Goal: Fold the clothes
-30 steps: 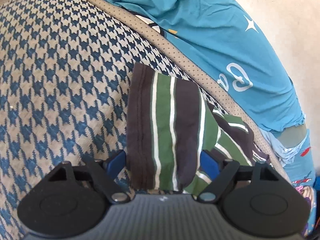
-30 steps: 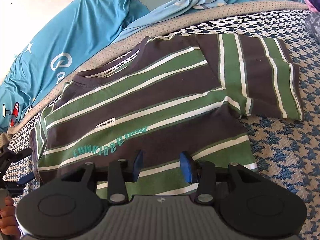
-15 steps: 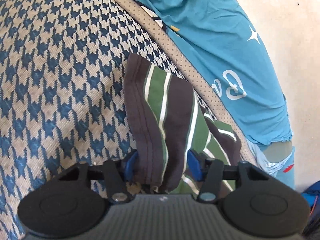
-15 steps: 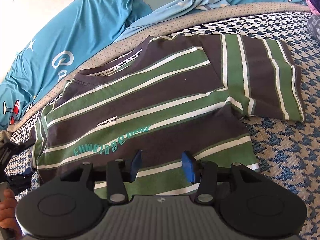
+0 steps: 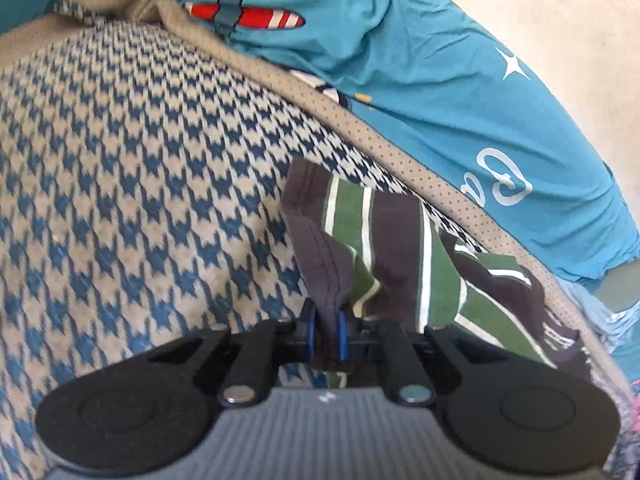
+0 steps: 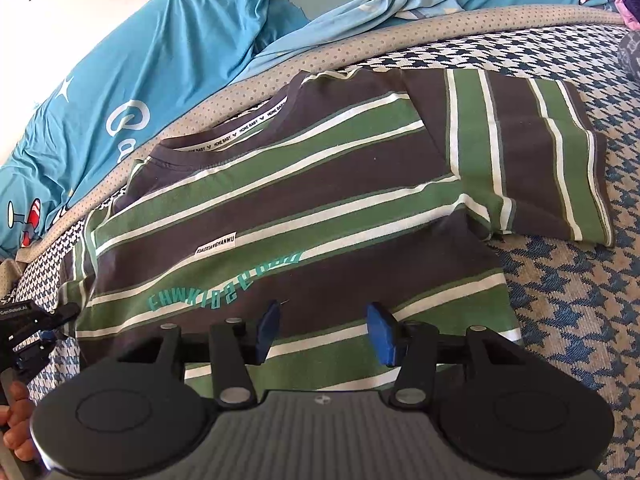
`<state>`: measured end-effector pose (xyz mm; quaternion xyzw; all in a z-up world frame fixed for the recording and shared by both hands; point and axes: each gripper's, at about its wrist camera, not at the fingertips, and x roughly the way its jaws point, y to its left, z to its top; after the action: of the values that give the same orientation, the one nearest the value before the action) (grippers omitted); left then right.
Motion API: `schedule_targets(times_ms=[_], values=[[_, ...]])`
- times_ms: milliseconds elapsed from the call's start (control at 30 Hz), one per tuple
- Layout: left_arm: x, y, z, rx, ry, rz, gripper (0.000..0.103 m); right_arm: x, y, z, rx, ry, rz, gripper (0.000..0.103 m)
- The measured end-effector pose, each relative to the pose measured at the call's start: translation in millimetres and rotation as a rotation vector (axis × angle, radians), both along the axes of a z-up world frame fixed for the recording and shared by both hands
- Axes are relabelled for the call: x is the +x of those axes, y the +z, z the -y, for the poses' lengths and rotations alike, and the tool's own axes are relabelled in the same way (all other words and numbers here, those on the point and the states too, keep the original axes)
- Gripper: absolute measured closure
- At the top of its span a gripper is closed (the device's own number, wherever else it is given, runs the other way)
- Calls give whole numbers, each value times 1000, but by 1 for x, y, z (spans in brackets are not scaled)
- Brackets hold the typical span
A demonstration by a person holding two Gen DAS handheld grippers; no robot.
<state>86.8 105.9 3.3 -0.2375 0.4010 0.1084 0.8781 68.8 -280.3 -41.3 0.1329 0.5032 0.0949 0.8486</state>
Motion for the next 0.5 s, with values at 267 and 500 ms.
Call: schedule_targets(times_ms=[267,500], values=[[8,-1,10,111,-26,-110,93,1,-1,-2,-4,18,4,50],[0,9,-7,-8,41,-87,87,1,-2,-3,-8,26,6,48]])
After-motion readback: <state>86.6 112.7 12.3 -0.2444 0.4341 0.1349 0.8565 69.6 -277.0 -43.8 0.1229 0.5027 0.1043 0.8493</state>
